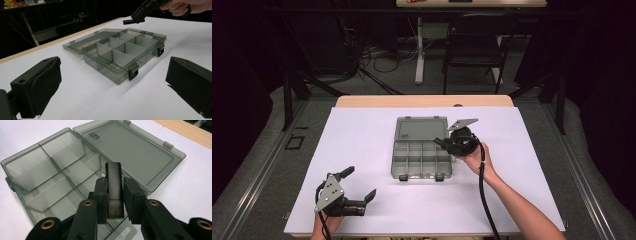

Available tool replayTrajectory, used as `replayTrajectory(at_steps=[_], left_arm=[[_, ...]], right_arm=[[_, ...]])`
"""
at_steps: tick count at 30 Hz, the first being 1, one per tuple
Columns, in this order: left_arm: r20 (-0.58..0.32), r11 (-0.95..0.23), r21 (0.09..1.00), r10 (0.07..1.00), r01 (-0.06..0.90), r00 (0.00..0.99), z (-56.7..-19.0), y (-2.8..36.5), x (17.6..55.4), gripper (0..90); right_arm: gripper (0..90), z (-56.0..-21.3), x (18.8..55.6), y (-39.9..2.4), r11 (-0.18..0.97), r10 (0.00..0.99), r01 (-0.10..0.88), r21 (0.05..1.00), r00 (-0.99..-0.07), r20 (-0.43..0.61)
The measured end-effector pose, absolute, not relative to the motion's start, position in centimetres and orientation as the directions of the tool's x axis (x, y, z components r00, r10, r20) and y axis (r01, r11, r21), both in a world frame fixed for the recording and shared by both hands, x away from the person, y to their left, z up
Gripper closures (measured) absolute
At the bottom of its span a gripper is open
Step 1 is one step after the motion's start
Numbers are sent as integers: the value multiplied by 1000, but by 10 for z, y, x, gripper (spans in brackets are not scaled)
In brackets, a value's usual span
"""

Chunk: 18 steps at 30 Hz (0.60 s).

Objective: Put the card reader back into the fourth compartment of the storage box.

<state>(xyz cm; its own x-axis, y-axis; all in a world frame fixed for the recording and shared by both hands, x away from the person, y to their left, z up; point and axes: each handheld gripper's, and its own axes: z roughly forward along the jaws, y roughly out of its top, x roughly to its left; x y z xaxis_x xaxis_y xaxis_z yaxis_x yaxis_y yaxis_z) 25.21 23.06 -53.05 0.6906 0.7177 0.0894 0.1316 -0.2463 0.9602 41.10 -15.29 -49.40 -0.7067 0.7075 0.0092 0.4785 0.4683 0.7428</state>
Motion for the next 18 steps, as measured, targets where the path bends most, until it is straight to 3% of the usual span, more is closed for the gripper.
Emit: replayTrajectory(at_steps=[18], left_arm=[[91,-246,961,718,130,690,-530,231,252,2]], right_arm=[[733,-502,414,-151,420,753,526,740,-657,39]])
